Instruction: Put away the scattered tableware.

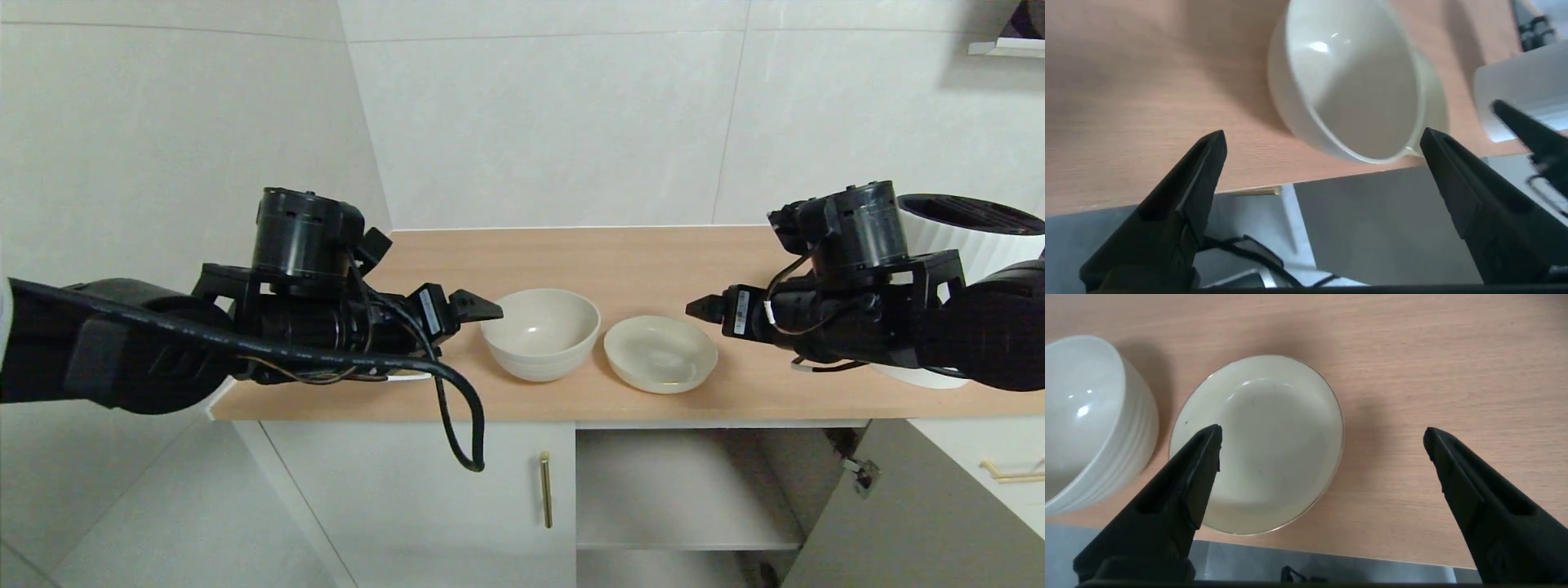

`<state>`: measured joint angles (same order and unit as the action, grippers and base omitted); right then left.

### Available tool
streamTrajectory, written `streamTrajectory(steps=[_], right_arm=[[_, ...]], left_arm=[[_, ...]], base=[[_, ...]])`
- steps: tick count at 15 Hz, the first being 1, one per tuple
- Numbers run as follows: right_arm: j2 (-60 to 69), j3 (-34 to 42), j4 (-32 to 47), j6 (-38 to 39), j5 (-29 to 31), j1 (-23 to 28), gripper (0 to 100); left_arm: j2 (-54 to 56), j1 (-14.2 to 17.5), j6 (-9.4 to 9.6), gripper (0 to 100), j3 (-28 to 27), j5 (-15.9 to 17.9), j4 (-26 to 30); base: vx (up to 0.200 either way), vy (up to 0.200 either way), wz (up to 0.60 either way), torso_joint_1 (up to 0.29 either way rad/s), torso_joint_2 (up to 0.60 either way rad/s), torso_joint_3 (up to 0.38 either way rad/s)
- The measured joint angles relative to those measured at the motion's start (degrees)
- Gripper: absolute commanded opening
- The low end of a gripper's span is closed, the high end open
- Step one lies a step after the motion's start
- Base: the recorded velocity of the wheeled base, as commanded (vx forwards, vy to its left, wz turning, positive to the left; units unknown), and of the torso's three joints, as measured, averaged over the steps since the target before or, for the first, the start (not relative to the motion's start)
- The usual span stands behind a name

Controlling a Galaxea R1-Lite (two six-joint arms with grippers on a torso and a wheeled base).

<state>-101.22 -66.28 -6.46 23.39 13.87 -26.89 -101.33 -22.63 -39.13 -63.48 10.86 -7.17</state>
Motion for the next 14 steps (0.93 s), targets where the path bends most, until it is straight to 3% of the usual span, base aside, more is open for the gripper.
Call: streamTrajectory(steps=[3, 14], right_arm=[[-0.07, 0.22, -0.02, -0.07, 0.02, 0.02, 100], [0.41, 0.29, -0.02, -0.02, 0.16, 0.07, 100]], left_arm=[[-2.72, -0.11, -1.8, 100, -1.07, -1.01, -0.09], [-7.61, -0.91, -2.77, 100, -3.8, -1.12, -0.46]], base=[[0.0, 0.0, 0.0, 0.0, 0.0, 0.0], [0.0, 0.0, 0.0, 0.0, 0.0, 0.0]])
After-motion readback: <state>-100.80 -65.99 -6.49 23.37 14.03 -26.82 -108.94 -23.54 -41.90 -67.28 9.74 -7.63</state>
